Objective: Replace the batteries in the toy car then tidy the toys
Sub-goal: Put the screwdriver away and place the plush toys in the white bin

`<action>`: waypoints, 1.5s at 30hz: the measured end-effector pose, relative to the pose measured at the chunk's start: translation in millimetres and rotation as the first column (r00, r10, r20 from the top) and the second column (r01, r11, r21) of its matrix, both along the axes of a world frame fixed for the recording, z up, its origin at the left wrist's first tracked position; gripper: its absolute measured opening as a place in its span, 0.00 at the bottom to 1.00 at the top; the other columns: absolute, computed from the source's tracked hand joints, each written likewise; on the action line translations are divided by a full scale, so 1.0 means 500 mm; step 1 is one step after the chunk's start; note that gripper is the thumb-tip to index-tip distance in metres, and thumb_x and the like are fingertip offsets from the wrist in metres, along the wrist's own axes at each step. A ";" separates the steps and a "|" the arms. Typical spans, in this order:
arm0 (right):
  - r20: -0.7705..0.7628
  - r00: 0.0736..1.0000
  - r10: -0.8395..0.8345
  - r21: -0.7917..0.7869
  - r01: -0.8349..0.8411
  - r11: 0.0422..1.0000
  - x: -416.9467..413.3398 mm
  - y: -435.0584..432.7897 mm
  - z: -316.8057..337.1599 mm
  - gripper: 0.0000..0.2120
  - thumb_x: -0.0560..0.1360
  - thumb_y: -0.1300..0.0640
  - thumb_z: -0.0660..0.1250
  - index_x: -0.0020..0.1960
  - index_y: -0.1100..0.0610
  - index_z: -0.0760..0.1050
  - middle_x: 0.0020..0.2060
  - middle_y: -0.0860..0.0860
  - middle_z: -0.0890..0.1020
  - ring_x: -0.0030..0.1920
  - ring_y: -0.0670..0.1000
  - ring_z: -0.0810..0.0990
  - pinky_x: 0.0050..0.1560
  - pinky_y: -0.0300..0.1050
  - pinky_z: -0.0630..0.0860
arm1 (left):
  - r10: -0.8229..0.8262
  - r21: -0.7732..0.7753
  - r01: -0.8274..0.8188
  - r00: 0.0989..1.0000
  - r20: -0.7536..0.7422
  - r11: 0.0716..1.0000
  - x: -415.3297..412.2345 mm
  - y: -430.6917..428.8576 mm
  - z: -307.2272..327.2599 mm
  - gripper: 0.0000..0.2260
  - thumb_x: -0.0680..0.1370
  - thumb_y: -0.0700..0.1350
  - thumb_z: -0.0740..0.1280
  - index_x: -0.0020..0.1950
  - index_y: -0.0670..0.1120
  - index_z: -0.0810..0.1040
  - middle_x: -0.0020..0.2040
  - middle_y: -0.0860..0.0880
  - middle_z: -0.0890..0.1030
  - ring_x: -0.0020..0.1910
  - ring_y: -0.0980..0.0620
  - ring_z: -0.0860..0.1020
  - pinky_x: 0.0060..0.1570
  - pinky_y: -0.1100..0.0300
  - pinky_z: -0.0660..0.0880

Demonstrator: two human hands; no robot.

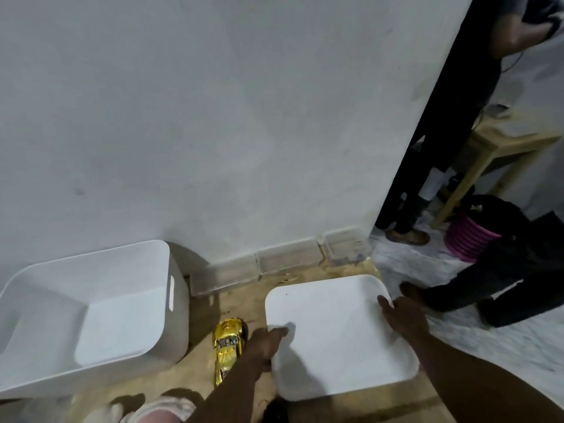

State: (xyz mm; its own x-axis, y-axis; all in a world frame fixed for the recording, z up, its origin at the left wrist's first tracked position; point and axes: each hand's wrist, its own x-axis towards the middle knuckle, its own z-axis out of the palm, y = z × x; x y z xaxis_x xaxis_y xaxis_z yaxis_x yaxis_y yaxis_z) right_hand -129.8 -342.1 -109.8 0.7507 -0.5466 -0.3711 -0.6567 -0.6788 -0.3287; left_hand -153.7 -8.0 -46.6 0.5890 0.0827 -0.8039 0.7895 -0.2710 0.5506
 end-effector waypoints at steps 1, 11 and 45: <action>0.018 1.000 0.002 -0.007 -0.002 1.000 -0.002 0.002 0.003 0.27 0.76 0.32 0.58 0.47 0.56 0.80 0.47 0.54 0.83 0.50 0.56 0.81 0.51 0.50 0.76 | 0.002 0.033 -0.003 1.000 0.020 0.999 0.004 -0.003 -0.007 0.16 0.77 0.53 0.69 0.58 0.45 0.74 0.49 0.45 0.79 0.46 0.45 0.79 0.43 0.54 0.78; 0.163 0.983 0.079 -0.061 -0.070 0.996 -0.020 0.008 -0.015 0.20 0.79 0.39 0.58 0.35 0.52 0.70 0.41 0.55 0.80 0.45 0.58 0.79 0.46 0.50 0.74 | -0.185 0.374 0.094 0.959 0.214 0.922 -0.016 -0.002 -0.031 0.16 0.79 0.50 0.62 0.50 0.40 0.85 0.47 0.42 0.85 0.47 0.43 0.82 0.51 0.52 0.80; 0.424 0.478 0.769 0.225 -0.878 0.422 -0.174 0.828 0.148 0.16 0.69 0.42 0.74 0.55 0.45 0.79 0.45 0.44 0.81 0.41 0.44 0.81 0.46 0.44 0.78 | -0.033 0.580 -0.268 0.890 0.456 0.770 -0.279 0.537 0.079 0.11 0.74 0.51 0.67 0.53 0.51 0.82 0.50 0.48 0.84 0.50 0.48 0.81 0.48 0.57 0.77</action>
